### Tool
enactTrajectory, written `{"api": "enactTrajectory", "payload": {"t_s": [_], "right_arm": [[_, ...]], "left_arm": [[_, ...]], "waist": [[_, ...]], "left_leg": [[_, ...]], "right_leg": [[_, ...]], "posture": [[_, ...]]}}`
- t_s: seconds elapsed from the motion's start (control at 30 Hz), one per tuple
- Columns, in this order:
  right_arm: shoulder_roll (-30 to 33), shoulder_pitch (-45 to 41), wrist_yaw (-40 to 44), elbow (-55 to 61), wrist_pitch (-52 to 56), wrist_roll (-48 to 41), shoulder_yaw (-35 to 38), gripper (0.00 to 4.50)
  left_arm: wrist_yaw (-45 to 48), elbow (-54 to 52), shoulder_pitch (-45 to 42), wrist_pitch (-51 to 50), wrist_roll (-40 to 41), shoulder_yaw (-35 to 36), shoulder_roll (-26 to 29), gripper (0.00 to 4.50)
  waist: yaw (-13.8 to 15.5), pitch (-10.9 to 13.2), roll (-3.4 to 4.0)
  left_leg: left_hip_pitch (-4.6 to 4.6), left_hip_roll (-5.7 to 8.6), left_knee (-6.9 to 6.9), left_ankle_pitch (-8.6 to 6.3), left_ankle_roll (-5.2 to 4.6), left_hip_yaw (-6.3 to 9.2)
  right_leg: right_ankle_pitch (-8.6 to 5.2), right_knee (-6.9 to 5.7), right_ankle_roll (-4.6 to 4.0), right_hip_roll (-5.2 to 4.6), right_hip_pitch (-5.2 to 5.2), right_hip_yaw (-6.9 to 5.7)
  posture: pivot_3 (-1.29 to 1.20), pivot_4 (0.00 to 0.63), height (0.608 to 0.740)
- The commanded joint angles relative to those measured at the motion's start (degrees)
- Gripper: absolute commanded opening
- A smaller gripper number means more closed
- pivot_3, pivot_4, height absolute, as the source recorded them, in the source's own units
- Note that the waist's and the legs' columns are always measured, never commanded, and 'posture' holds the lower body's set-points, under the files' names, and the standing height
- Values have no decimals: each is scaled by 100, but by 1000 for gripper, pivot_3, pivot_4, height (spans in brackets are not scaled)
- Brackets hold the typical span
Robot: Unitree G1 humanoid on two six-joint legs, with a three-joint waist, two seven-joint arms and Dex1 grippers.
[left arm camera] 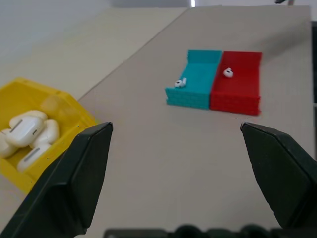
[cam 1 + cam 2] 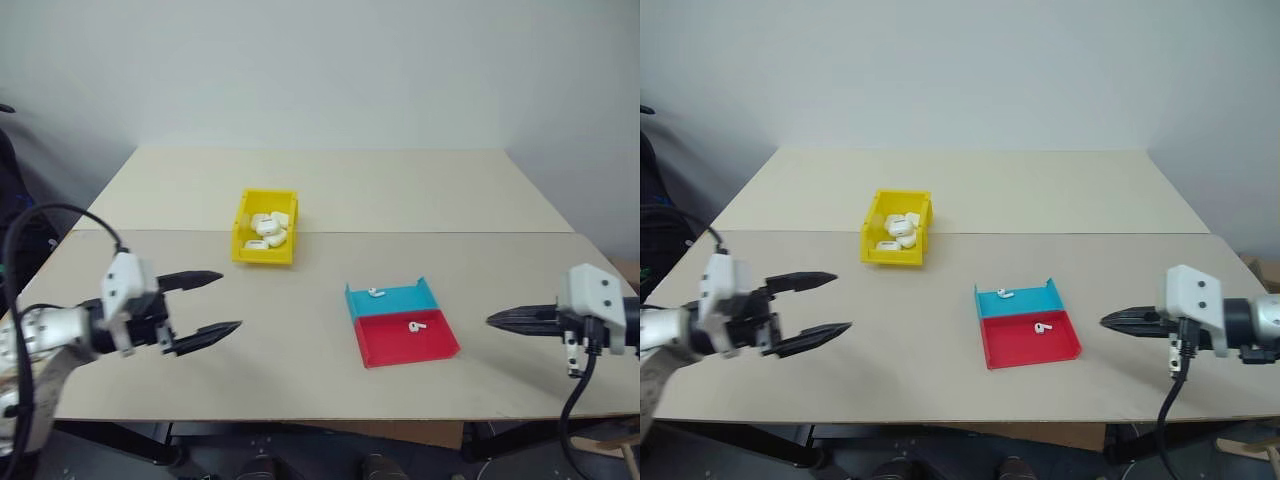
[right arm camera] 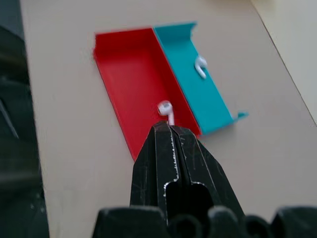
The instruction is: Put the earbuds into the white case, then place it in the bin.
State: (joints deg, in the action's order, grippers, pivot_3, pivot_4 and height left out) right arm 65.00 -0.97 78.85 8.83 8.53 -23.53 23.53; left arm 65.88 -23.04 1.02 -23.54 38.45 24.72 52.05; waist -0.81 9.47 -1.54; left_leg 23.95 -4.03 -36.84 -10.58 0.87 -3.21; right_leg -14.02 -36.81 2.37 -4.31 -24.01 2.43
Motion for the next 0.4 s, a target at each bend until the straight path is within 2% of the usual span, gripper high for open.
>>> {"api": "enactTrajectory", "payload": {"t_s": [0.03, 0.2, 0.4], "right_arm": [[182, 216, 300, -174, -349, 52, 567, 0], [173, 468, 370, -233, -453, 57, 892, 0], [162, 286, 207, -160, -364, 79, 589, 0]], "left_arm": [[435, -147, 474, -9, 98, 724, 309, 4483], [555, -117, 836, 43, -55, 1091, 478, 4483], [350, -247, 770, -53, 69, 1166, 448, 4483]], "waist": [[5, 0, 0], [11, 0, 0], [9, 0, 0]], "left_leg": [[1, 0, 2, 0, 0, -2], [5, 0, 3, -2, 0, -2], [-2, 0, 2, -1, 0, -5]], "right_leg": [[-3, -1, -1, -1, -3, 1], [-9, 0, 6, -2, -3, 1], [-8, -3, 5, -3, -3, 2]], "posture": [[0, 150, 740], [0, 150, 740], [0, 150, 740]]}}
